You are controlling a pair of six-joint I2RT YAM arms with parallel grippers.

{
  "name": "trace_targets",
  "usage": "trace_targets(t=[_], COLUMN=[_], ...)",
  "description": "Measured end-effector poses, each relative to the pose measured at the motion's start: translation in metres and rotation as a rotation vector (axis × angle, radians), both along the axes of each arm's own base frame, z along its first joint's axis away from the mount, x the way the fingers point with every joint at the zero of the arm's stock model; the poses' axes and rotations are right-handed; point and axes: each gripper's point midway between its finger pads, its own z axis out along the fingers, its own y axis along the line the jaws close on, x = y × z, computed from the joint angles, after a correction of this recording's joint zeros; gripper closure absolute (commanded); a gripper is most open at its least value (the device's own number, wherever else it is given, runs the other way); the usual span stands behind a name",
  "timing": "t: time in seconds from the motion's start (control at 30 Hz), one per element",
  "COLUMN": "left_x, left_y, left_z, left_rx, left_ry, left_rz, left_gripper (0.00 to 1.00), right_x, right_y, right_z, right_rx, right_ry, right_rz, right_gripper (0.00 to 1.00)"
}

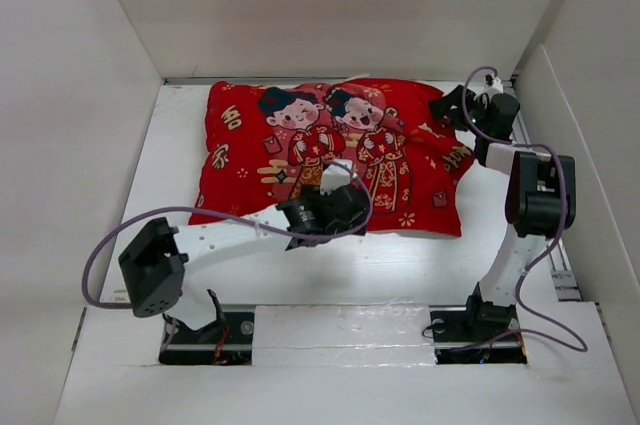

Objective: Put the pillow into the pillowcase

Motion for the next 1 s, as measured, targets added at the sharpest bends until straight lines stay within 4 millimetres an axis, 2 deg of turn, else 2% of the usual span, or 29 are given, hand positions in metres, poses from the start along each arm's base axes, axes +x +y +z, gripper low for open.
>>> trace_targets(t=[0.1, 0.17, 0.27, 0.3, 0.33, 0.47, 0.53, 0.6, 0.67, 0.73, 0.77, 0.83, 0.93, 1.0], left_x=[0.037, 0.059, 0.087, 0.098, 0.108, 0.144, 0.157, 0.170, 0.171, 0.160, 0.153, 0.143, 0.140, 0.139], left_y=[0.008, 0.019, 0.035, 0.043, 0.053, 0.108, 0.145, 0.191, 0.241, 0.286, 0.302, 0.319, 0.326, 0.329], left_z=[-0.011, -0.020, -0.036, -0.043, -0.050, -0.076, -0.081, -0.083, -0.083, -0.079, -0.075, -0.060, -0.030, -0.012], left_rx=[0.001, 0.002, -0.016, -0.024, -0.030, -0.102, -0.134, -0.160, -0.160, -0.141, -0.135, -0.136, -0.177, -0.211], left_ry=[0.000, 0.002, 0.030, 0.046, 0.060, 0.144, 0.159, 0.152, 0.127, 0.095, 0.078, 0.037, -0.047, -0.097], left_rz=[0.099, 0.168, 0.275, 0.322, 0.372, 0.612, 0.757, 0.927, 1.095, 1.239, 1.289, 1.343, 1.360, 1.362], left_gripper=[0.00, 0.00, 0.00, 0.00, 0.00, 0.00, 0.00, 0.00, 0.00, 0.00, 0.00, 0.00, 0.00, 0.00], right_x=[-0.009, -0.010, -0.008, -0.009, -0.010, -0.026, -0.043, -0.069, -0.100, -0.125, -0.133, -0.136, -0.124, -0.115], right_y=[0.006, 0.014, 0.025, 0.029, 0.031, 0.051, 0.074, 0.105, 0.134, 0.151, 0.153, 0.143, 0.120, 0.104], right_z=[0.002, 0.006, 0.007, 0.005, 0.002, -0.011, -0.015, -0.015, -0.007, 0.005, 0.012, 0.025, 0.031, 0.023], right_rx=[-0.014, -0.010, 0.026, 0.035, 0.054, 0.095, 0.113, 0.130, 0.140, 0.141, 0.134, 0.102, 0.033, -0.007], right_ry=[0.006, -0.006, -0.028, -0.033, -0.030, -0.016, -0.012, -0.014, -0.030, -0.051, -0.069, -0.101, -0.106, -0.070], right_rz=[0.002, 0.033, 0.083, 0.101, 0.110, 0.156, 0.209, 0.286, 0.366, 0.423, 0.428, 0.399, 0.302, 0.223], right_gripper=[0.00, 0.17, 0.75, 0.91, 0.99, 1.00, 1.00, 0.99, 0.99, 1.00, 1.00, 1.00, 1.00, 1.00])
